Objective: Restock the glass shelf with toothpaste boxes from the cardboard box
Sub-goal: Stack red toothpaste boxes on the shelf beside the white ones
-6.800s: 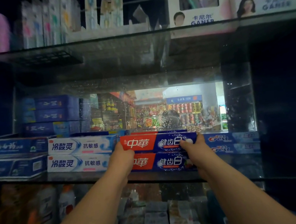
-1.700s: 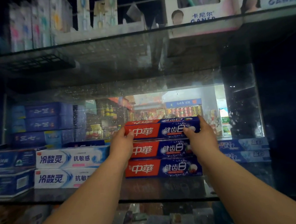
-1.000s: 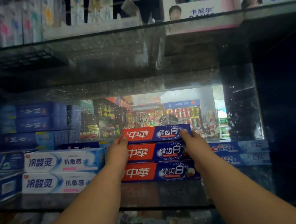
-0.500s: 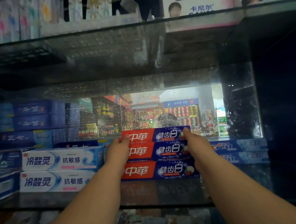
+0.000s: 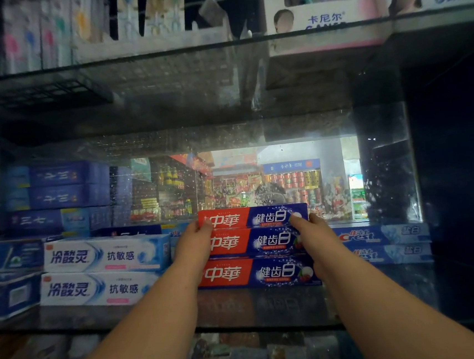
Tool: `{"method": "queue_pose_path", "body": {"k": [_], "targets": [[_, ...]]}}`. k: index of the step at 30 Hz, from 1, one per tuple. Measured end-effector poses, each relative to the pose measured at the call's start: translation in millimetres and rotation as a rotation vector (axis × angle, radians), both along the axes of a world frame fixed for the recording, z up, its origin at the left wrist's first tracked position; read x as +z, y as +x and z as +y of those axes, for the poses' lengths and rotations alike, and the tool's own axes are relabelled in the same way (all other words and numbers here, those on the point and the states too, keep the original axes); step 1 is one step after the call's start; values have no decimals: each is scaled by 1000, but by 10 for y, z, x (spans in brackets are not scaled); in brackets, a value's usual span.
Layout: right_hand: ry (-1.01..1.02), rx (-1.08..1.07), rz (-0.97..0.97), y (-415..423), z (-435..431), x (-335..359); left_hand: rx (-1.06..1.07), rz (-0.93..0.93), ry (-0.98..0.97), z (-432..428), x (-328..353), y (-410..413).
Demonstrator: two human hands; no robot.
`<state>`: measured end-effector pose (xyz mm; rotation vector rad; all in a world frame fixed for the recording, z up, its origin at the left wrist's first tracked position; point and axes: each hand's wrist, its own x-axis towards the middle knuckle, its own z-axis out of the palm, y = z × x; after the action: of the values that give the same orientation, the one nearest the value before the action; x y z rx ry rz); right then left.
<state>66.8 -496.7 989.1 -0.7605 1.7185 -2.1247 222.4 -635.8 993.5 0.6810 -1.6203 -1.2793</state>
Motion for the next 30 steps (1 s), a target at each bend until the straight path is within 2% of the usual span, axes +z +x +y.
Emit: {"method": "queue_pose_path", "body": {"k": [9, 15, 21, 30], "targets": [[2, -25, 3, 31, 17, 12, 171, -99, 58, 22, 6, -6], [28, -21, 30, 91, 55, 11, 131, -110, -13, 11, -10, -11], [70, -33, 91, 165, 94, 32, 4, -54, 79, 18, -17, 42], [61, -77, 146, 249, 162, 78, 176, -152, -132, 98, 34, -29]]}}
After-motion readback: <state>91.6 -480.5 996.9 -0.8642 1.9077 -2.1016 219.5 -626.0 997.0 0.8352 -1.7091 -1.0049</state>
